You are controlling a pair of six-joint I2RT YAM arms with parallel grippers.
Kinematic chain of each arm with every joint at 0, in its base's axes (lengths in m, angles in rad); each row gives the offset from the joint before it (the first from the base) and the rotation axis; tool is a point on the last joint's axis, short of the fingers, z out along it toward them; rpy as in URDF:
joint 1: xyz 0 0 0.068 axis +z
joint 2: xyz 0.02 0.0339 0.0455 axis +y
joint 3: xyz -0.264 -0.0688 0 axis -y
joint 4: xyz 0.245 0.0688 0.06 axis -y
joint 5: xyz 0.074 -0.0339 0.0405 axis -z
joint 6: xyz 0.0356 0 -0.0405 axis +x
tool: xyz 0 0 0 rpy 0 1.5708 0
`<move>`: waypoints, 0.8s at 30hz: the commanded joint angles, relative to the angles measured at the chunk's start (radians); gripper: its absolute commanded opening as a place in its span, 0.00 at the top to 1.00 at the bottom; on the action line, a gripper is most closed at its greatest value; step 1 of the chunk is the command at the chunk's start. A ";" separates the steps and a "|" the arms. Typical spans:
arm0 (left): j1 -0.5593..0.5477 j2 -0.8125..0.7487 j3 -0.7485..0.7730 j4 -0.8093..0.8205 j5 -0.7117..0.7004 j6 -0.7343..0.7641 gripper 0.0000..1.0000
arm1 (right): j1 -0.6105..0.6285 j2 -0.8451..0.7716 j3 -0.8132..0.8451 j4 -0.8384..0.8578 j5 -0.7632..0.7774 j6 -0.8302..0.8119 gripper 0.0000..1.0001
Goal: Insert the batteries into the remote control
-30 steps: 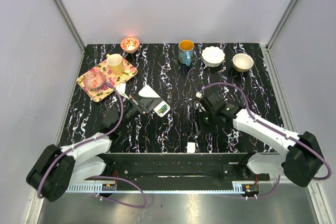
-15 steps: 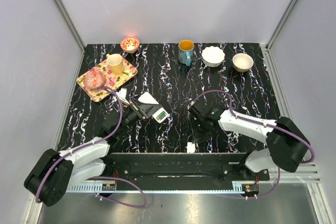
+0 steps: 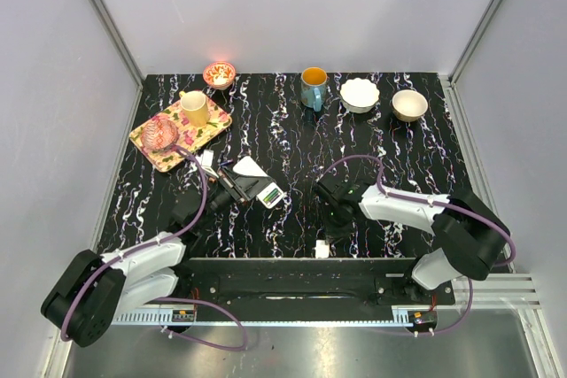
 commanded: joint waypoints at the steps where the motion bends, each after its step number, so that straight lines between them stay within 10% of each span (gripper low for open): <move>1: 0.005 0.017 -0.010 0.114 0.010 -0.009 1.00 | 0.009 0.005 -0.021 0.008 0.019 0.002 0.76; 14: 0.003 0.033 -0.013 0.117 0.008 -0.013 1.00 | 0.012 0.013 -0.014 0.031 0.004 0.006 1.00; 24: 0.003 0.033 -0.013 0.130 0.011 -0.020 1.00 | 0.005 -0.041 0.293 -0.215 0.594 -0.073 1.00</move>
